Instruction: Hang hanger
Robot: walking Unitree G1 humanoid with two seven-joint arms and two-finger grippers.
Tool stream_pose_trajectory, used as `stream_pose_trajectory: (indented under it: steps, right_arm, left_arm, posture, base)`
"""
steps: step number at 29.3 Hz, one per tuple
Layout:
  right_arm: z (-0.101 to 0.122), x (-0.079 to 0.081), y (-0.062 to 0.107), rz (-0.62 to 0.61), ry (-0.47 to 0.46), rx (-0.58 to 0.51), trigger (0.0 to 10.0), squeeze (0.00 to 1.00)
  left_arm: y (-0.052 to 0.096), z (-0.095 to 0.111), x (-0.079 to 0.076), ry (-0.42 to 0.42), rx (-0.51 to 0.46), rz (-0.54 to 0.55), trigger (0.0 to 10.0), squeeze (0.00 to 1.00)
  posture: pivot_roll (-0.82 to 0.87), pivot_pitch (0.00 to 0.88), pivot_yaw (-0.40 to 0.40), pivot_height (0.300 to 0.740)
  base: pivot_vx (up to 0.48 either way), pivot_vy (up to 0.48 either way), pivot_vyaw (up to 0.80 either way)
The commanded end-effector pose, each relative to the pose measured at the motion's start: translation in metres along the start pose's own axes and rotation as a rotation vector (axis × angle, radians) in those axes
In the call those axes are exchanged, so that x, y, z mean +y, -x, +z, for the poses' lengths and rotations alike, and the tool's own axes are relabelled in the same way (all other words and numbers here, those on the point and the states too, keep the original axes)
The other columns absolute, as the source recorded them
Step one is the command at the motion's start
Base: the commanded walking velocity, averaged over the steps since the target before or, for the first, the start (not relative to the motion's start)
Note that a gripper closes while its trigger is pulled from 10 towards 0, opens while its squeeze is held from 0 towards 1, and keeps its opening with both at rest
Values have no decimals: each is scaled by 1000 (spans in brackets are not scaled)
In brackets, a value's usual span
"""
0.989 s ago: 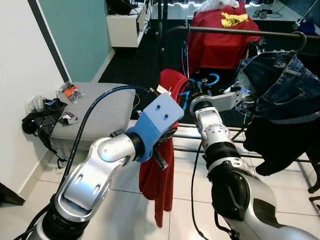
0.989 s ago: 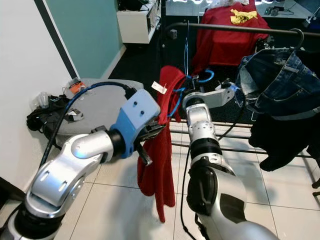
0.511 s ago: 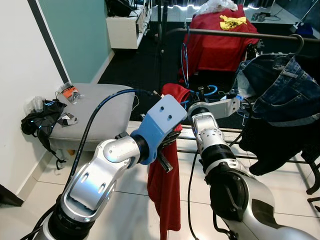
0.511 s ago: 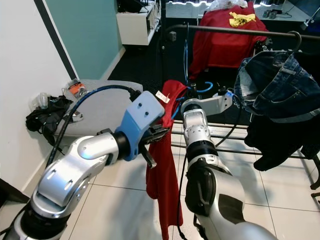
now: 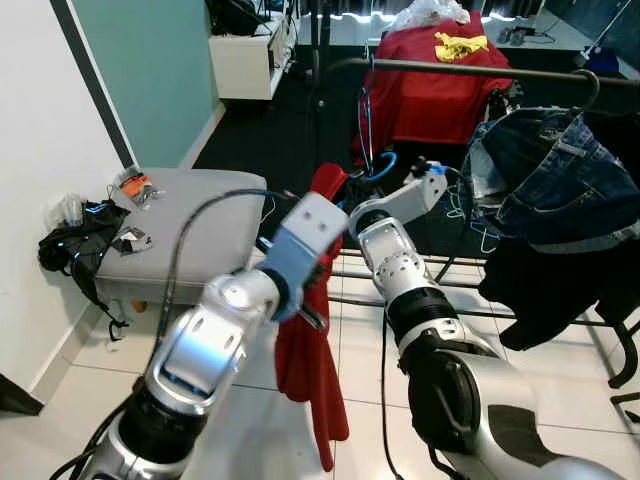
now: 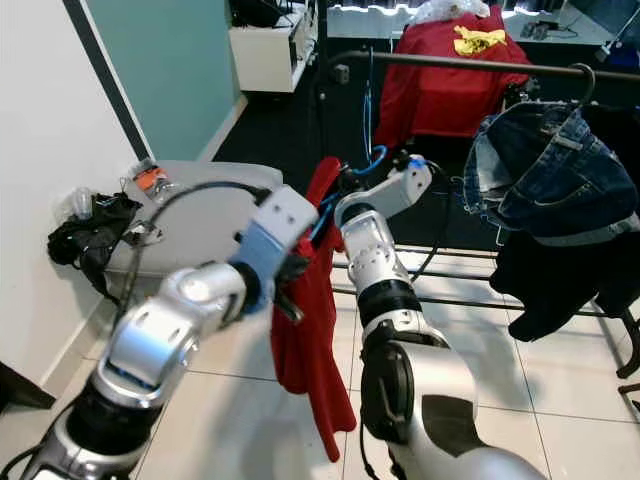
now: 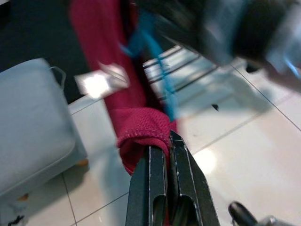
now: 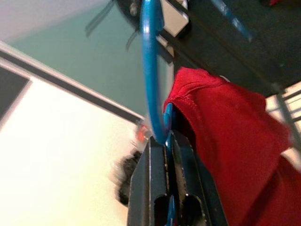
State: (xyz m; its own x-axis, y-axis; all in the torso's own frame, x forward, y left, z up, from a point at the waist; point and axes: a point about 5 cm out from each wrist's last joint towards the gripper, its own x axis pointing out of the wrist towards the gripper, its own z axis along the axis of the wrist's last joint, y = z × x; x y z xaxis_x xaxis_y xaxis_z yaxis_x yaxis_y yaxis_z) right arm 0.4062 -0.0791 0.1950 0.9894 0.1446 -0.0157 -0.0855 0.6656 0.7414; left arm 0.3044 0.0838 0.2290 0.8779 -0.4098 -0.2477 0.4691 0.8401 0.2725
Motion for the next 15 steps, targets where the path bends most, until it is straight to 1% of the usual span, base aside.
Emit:
stream_pose_trajectory:
  steps: [1,3,5,8,11,12,13,14,15]
  right_arm:
    - [-15,-6,4,-2,75,59,10000,0]
    - [-17,-8,5,-5,86,64,10000,0]
    - [-20,-15,8,-19,113,81,10000,0]
    - [-21,-20,10,-26,131,95,10000,0]
    - [-21,-23,12,-29,134,97,10000,0]
    - [-20,-24,13,-33,136,97,10000,0]
    - [-20,-24,13,-33,136,97,10000,0]
    - [-18,-25,13,-34,138,95,10000,0]
    - [-18,-25,13,-34,138,95,10000,0]
  left_arm:
    - [1,-1,13,19,13,51,10000,0]
    - [1,-2,15,22,18,58,10000,0]
    - [2,-3,22,31,29,76,10000,0]
    - [2,-4,25,43,37,87,10000,0]
    - [2,-5,25,53,44,82,10000,0]
    - [3,-8,21,60,59,55,10000,0]
    - [3,-8,21,60,59,55,10000,0]
    - [4,-12,14,51,83,11,10000,0]
    - [4,-12,14,51,83,11,10000,0]
  posture:
    - [43,70,-10,740]
    - [43,70,-10,740]
    - [38,70,-10,740]
    - [38,72,-10,740]
    - [38,71,-8,740]
    - [37,71,-7,740]
    - [37,71,-7,740]
    - [36,70,-6,740]
    - [36,70,-6,740]
  base:
    - [0,0,0]
    - [0,0,0]
    - [0,0,0]
    - [0,0,0]
    - [0,0,0]
    - [0,0,0]
    - [0,0,0]
    - [0,0,0]
    - [0,0,0]
